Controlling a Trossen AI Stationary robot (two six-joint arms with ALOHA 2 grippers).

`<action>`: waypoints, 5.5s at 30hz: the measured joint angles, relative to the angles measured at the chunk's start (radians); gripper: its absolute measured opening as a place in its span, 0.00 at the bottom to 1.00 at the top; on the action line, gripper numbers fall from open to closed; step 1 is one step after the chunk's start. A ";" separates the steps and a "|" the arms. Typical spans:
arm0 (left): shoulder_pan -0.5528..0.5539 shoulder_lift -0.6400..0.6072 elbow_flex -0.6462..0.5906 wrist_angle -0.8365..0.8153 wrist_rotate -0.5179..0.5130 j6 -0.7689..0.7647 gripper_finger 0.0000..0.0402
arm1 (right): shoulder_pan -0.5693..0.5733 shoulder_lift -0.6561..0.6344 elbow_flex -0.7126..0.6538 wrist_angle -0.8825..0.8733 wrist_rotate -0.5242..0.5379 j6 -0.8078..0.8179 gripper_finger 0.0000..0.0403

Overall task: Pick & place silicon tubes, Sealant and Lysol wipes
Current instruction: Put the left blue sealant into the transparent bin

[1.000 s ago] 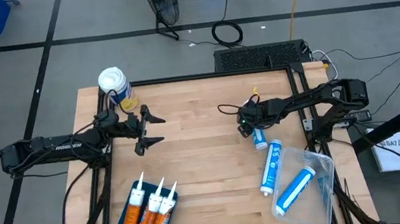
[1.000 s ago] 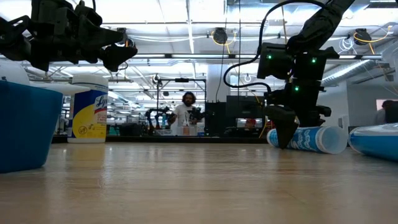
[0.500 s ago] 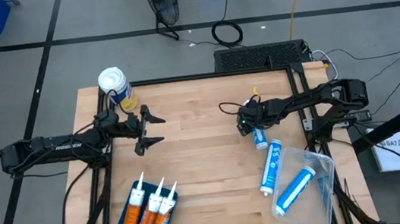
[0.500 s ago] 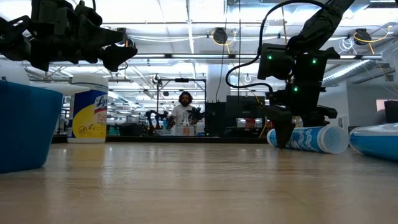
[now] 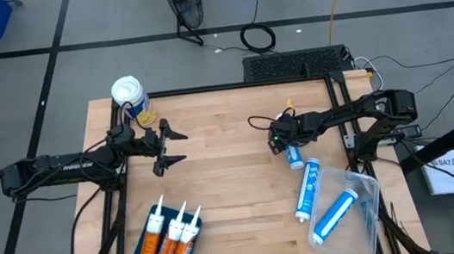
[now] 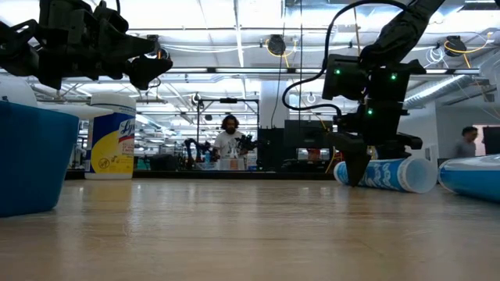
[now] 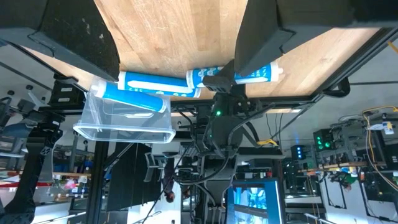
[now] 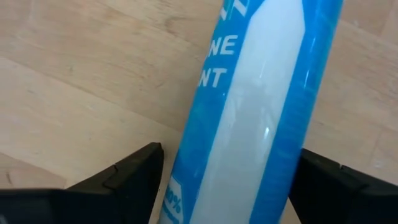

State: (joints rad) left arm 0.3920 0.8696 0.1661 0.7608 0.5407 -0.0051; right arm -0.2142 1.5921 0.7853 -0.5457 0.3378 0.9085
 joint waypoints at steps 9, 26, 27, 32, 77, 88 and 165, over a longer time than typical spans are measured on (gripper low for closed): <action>0.000 0.000 0.000 0.000 0.000 0.000 0.77 | 0.000 0.000 0.000 0.007 0.007 -0.003 0.65; 0.000 0.000 0.000 0.000 0.000 0.000 0.77 | 0.010 0.000 0.000 0.019 0.035 -0.031 0.55; 0.000 0.000 0.000 0.000 0.000 0.000 0.77 | 0.013 0.000 0.000 0.021 0.035 -0.031 0.55; 0.000 0.000 0.000 0.000 0.000 0.000 0.77 | 0.025 0.000 0.000 0.023 0.041 -0.056 0.55; 0.000 0.000 0.000 0.000 0.000 0.000 0.77 | 0.395 -0.276 -0.235 0.803 0.051 -0.372 0.51; 0.000 0.000 0.000 0.001 -0.001 0.000 0.77 | 0.683 -0.470 -0.233 1.013 0.053 -0.535 0.51; 0.000 0.000 0.000 0.000 0.000 0.000 0.77 | 1.547 -0.414 -0.398 0.939 0.605 -0.369 0.51</action>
State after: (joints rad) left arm 0.3921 0.8692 0.1661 0.7605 0.5405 -0.0048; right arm 1.3327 1.1786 0.3874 0.3934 0.9424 0.5392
